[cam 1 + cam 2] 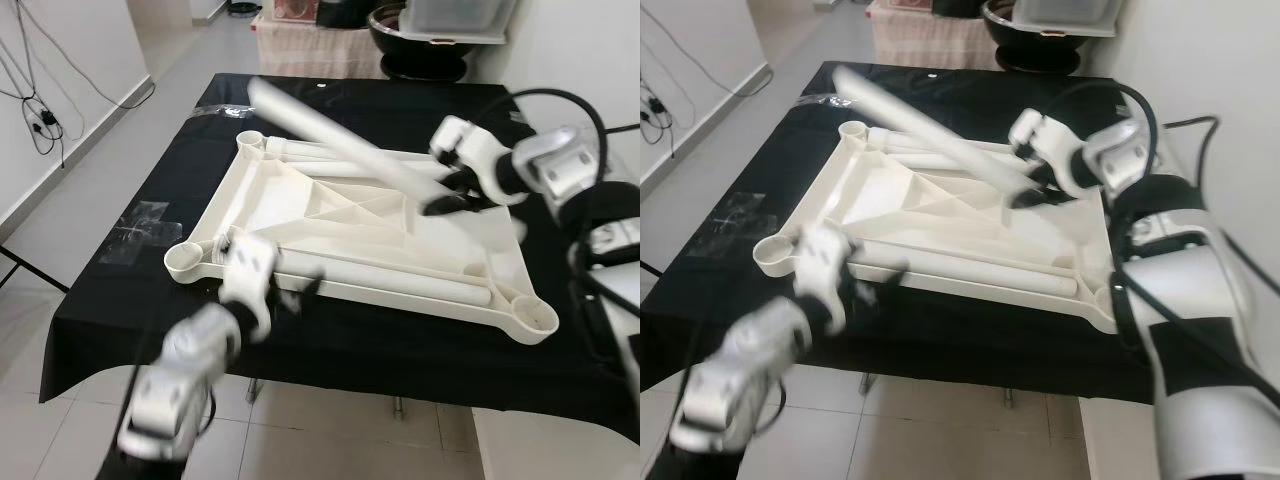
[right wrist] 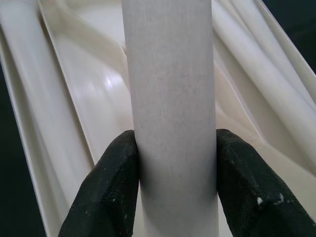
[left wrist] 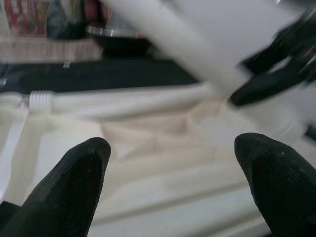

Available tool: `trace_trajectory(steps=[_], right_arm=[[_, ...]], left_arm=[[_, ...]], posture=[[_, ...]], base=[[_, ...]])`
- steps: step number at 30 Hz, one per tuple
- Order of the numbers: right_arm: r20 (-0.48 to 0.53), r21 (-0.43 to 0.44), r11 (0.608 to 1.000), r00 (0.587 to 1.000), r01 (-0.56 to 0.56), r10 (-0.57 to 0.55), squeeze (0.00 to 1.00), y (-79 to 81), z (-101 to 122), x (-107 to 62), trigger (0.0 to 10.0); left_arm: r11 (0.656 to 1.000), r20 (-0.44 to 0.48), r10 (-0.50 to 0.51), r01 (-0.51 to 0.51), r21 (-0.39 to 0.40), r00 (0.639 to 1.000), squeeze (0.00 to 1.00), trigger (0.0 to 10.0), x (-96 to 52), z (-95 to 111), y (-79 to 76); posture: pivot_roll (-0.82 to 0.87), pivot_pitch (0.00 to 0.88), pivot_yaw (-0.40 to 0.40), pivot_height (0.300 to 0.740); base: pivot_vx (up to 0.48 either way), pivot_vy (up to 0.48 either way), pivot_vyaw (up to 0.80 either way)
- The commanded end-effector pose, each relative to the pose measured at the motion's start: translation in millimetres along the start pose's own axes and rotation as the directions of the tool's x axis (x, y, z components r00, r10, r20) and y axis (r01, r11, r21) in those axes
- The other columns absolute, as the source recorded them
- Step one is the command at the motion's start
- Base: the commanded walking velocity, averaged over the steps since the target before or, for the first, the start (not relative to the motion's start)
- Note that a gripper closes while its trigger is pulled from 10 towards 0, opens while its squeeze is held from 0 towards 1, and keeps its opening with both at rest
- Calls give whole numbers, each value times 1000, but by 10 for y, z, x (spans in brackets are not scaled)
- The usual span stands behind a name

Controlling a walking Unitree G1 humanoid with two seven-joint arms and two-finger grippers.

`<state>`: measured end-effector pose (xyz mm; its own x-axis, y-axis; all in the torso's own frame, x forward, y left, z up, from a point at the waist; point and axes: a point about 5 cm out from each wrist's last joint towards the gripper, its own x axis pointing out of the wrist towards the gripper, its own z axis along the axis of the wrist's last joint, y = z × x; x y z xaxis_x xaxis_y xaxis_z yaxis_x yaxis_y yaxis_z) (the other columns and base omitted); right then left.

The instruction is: Building children table

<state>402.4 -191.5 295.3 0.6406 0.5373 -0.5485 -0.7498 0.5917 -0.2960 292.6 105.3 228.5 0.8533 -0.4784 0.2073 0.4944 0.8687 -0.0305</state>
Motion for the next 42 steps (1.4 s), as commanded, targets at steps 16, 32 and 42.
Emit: trace_trajectory(steps=[16, 32, 42], right_arm=[[298, 146, 979, 950, -144, 96, 0, 422, 62, 238, 10000], [379, 131, 966, 912, -221, 157, 0, 762, 78, 147, 10000], [376, 83, 965, 904, -251, 203, 0, 868, 101, 115, 10000]], left_arm=[[988, 169, 101, -79, -135, 980, 1000, 10000, 397, 559, 497], [969, 221, 48, 8, -246, 974, 0, 10000, 591, 646, 423], [952, 253, 21, 58, -301, 967, 0, 10000, 701, 747, 369]], posture=[[-22, 52, 15, 740], [-30, 43, 22, 740], [-35, 54, 26, 740]], base=[[0, 0, 0], [0, 0, 0], [0, 0, 0]])
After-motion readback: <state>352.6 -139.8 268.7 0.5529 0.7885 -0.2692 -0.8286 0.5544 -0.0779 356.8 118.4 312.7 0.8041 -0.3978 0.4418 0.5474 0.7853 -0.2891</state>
